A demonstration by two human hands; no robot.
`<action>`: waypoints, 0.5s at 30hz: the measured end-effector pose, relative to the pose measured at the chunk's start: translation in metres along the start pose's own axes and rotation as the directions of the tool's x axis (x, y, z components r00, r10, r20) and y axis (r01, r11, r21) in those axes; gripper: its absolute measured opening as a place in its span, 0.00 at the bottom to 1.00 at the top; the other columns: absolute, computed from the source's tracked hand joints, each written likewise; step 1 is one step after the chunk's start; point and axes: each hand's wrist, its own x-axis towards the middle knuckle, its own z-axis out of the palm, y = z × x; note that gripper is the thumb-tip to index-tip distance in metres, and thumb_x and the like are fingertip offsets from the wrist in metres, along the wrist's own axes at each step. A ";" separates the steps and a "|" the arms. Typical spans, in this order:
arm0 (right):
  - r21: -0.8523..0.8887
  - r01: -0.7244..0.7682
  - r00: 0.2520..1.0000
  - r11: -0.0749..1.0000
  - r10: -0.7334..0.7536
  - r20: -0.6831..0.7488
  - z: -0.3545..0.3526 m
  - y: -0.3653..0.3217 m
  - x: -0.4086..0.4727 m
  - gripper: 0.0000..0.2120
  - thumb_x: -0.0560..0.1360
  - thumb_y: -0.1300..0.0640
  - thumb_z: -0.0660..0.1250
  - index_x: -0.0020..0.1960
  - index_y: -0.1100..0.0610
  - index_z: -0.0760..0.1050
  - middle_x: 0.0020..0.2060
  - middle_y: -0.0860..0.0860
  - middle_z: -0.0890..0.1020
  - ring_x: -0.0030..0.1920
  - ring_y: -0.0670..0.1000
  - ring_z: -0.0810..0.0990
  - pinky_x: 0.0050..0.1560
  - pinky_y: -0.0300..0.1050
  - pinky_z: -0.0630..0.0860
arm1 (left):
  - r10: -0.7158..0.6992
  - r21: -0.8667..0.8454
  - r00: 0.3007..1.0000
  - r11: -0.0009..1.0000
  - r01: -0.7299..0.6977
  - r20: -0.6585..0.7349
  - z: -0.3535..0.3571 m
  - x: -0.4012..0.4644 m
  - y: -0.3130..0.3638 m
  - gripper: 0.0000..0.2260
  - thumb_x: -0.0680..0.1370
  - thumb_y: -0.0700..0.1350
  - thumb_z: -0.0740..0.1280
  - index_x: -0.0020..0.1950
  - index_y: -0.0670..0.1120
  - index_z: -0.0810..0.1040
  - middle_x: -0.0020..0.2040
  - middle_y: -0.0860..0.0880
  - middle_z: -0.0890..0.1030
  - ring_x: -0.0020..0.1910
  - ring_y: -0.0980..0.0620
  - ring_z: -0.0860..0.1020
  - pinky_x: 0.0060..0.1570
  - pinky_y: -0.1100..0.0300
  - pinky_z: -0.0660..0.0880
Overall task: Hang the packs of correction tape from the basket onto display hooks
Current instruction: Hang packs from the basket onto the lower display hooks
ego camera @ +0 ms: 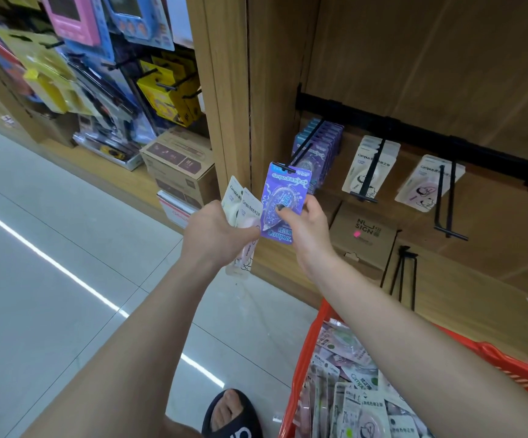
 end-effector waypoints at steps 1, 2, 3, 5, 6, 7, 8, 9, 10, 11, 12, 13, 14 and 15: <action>-0.004 0.012 1.000 1.000 -0.012 0.003 0.000 0.000 0.001 0.11 0.81 0.64 0.70 0.61 0.56 0.74 0.51 0.49 0.87 0.51 0.49 0.88 0.53 0.47 0.84 | 0.005 0.008 1.000 1.000 -0.005 0.002 0.001 0.001 0.000 0.16 0.74 0.55 0.77 0.51 0.48 0.76 0.53 0.48 0.84 0.48 0.50 0.80 0.38 0.57 0.76; -0.001 0.011 1.000 1.000 -0.011 -0.005 0.001 0.000 0.002 0.10 0.81 0.63 0.70 0.61 0.56 0.75 0.51 0.49 0.87 0.51 0.49 0.88 0.52 0.47 0.85 | 0.011 0.009 1.000 1.000 -0.011 0.006 0.001 0.001 0.000 0.13 0.74 0.54 0.77 0.47 0.50 0.75 0.50 0.49 0.83 0.47 0.50 0.80 0.36 0.58 0.75; 0.021 -0.005 1.000 1.000 0.006 -0.017 0.001 0.002 0.005 0.09 0.81 0.63 0.70 0.59 0.55 0.75 0.51 0.50 0.87 0.51 0.51 0.88 0.52 0.48 0.84 | 0.016 0.005 1.000 1.000 -0.016 0.012 0.002 0.000 0.001 0.13 0.74 0.53 0.77 0.43 0.53 0.73 0.47 0.50 0.81 0.46 0.50 0.79 0.34 0.60 0.73; 0.066 -0.053 0.996 0.996 0.057 -0.063 0.001 0.002 0.012 0.06 0.81 0.61 0.70 0.56 0.55 0.76 0.48 0.49 0.87 0.49 0.51 0.87 0.53 0.51 0.83 | 0.019 -0.002 1.000 1.000 -0.019 0.023 0.003 0.000 0.002 0.16 0.74 0.52 0.77 0.39 0.54 0.70 0.44 0.52 0.79 0.46 0.50 0.78 0.33 0.61 0.71; 0.062 -0.064 0.994 0.996 0.069 -0.089 0.001 0.002 0.015 0.05 0.81 0.60 0.70 0.55 0.55 0.76 0.46 0.48 0.86 0.46 0.50 0.86 0.50 0.49 0.82 | 0.023 -0.001 0.999 1.000 -0.023 0.028 0.004 0.000 0.002 0.15 0.74 0.52 0.77 0.40 0.55 0.70 0.44 0.53 0.79 0.47 0.49 0.79 0.33 0.60 0.71; 0.043 -0.068 0.991 0.997 0.072 -0.108 0.001 0.001 0.019 0.04 0.81 0.59 0.70 0.54 0.55 0.76 0.46 0.48 0.85 0.45 0.49 0.85 0.48 0.46 0.80 | 0.025 0.003 0.999 1.000 -0.026 0.033 0.005 0.000 0.003 0.14 0.74 0.52 0.77 0.41 0.54 0.71 0.44 0.53 0.79 0.47 0.49 0.79 0.34 0.59 0.72; 0.025 -0.072 0.989 0.997 0.075 -0.129 0.001 -0.001 0.025 0.04 0.81 0.58 0.69 0.54 0.55 0.76 0.46 0.47 0.84 0.44 0.47 0.83 0.49 0.45 0.78 | 0.027 0.004 0.999 1.000 -0.028 0.036 0.006 0.001 0.003 0.13 0.74 0.53 0.77 0.44 0.52 0.74 0.45 0.52 0.80 0.48 0.49 0.79 0.35 0.59 0.72; 0.020 -0.088 0.985 0.996 0.090 -0.147 0.001 -0.003 0.033 0.04 0.81 0.57 0.69 0.53 0.55 0.75 0.46 0.46 0.82 0.44 0.46 0.81 0.52 0.46 0.77 | 0.030 0.002 0.999 1.000 -0.030 0.039 0.007 0.001 0.004 0.14 0.73 0.54 0.77 0.47 0.49 0.76 0.47 0.51 0.81 0.48 0.49 0.80 0.35 0.59 0.72; 0.032 -0.106 0.980 0.994 0.110 -0.163 0.001 -0.007 0.042 0.04 0.81 0.56 0.70 0.52 0.53 0.74 0.47 0.44 0.81 0.46 0.45 0.80 0.57 0.47 0.77 | 0.032 -0.006 0.999 0.999 -0.032 0.043 0.008 0.002 0.005 0.16 0.73 0.54 0.78 0.51 0.47 0.78 0.48 0.50 0.82 0.47 0.49 0.80 0.34 0.59 0.73; 0.056 -0.123 0.976 0.991 0.131 -0.172 0.002 -0.012 0.050 0.04 0.81 0.54 0.70 0.53 0.51 0.75 0.49 0.45 0.81 0.49 0.47 0.81 0.62 0.50 0.78 | 0.041 -0.014 0.998 0.999 -0.040 0.051 0.010 0.002 0.006 0.17 0.73 0.54 0.78 0.53 0.45 0.79 0.49 0.50 0.83 0.46 0.51 0.80 0.34 0.61 0.74; 0.071 -0.132 0.972 0.989 0.143 -0.186 0.002 -0.015 0.058 0.05 0.80 0.53 0.71 0.54 0.49 0.76 0.52 0.47 0.83 0.52 0.51 0.83 0.65 0.54 0.79 | 0.054 -0.017 0.996 0.998 -0.053 0.065 0.011 0.002 0.008 0.17 0.73 0.54 0.77 0.55 0.45 0.81 0.50 0.50 0.83 0.45 0.52 0.80 0.35 0.61 0.75; 0.080 -0.147 0.967 0.986 0.160 -0.198 0.002 -0.017 0.064 0.08 0.79 0.52 0.72 0.57 0.50 0.77 0.56 0.51 0.84 0.55 0.54 0.84 0.65 0.56 0.80 | 0.066 -0.013 0.994 0.998 -0.065 0.086 0.012 0.003 0.010 0.17 0.74 0.55 0.77 0.56 0.45 0.82 0.51 0.50 0.84 0.44 0.53 0.80 0.37 0.59 0.77; 0.085 -0.161 0.963 0.983 0.175 -0.205 0.002 -0.020 0.068 0.12 0.79 0.52 0.73 0.61 0.51 0.77 0.58 0.53 0.84 0.56 0.56 0.84 0.63 0.56 0.81 | 0.073 -0.004 0.991 0.997 -0.073 0.108 0.014 0.003 0.011 0.17 0.74 0.55 0.76 0.56 0.46 0.83 0.51 0.50 0.85 0.45 0.53 0.81 0.40 0.57 0.79; 0.087 -0.175 0.958 0.981 0.190 -0.214 0.000 -0.021 0.073 0.16 0.78 0.52 0.74 0.64 0.52 0.77 0.60 0.54 0.83 0.56 0.56 0.84 0.62 0.55 0.82 | 0.072 0.010 0.989 0.997 -0.073 0.129 0.015 0.005 0.012 0.17 0.73 0.56 0.76 0.55 0.46 0.83 0.50 0.50 0.85 0.46 0.52 0.82 0.42 0.55 0.80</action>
